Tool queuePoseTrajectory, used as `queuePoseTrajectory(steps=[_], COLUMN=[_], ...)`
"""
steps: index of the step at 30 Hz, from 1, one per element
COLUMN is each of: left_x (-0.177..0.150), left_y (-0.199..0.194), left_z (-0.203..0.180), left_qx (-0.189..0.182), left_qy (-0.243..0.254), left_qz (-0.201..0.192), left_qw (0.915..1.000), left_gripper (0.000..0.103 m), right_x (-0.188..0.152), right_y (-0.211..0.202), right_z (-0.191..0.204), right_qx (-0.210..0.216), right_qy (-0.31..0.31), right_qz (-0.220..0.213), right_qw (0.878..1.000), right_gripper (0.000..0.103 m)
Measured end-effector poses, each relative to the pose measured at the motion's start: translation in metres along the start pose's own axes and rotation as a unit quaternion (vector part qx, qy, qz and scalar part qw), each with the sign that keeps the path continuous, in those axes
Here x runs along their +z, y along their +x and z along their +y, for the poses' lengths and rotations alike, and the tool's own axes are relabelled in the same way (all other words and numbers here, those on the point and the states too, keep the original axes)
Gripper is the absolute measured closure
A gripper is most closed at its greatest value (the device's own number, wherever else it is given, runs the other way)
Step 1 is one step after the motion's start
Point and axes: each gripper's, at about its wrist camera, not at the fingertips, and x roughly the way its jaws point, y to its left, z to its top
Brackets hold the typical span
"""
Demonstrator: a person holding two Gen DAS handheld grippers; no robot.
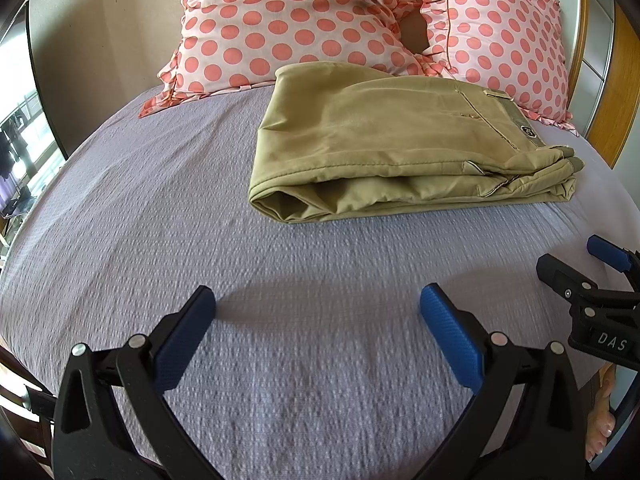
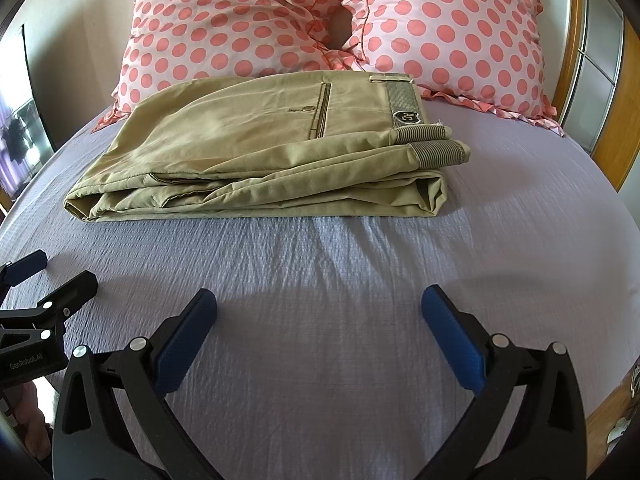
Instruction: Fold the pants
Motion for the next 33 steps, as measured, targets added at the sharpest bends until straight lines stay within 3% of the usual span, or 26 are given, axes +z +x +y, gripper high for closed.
queuePoseTrajectory(steps=[33], left_x=[0.0032], left_y=[-0.0007], left_z=[0.0008], left_qx=[-0.003], left_qy=[0.002], left_qz=[0.005], left_qw=[1.0], left_gripper=[0.002], right_x=[-0.0002], right_y=[-0.0001], right_z=[-0.0006], right_qx=[0.001], right_qy=[-0.001], right_qz=[0.0], right_qw=[1.0], right_gripper=[0.001])
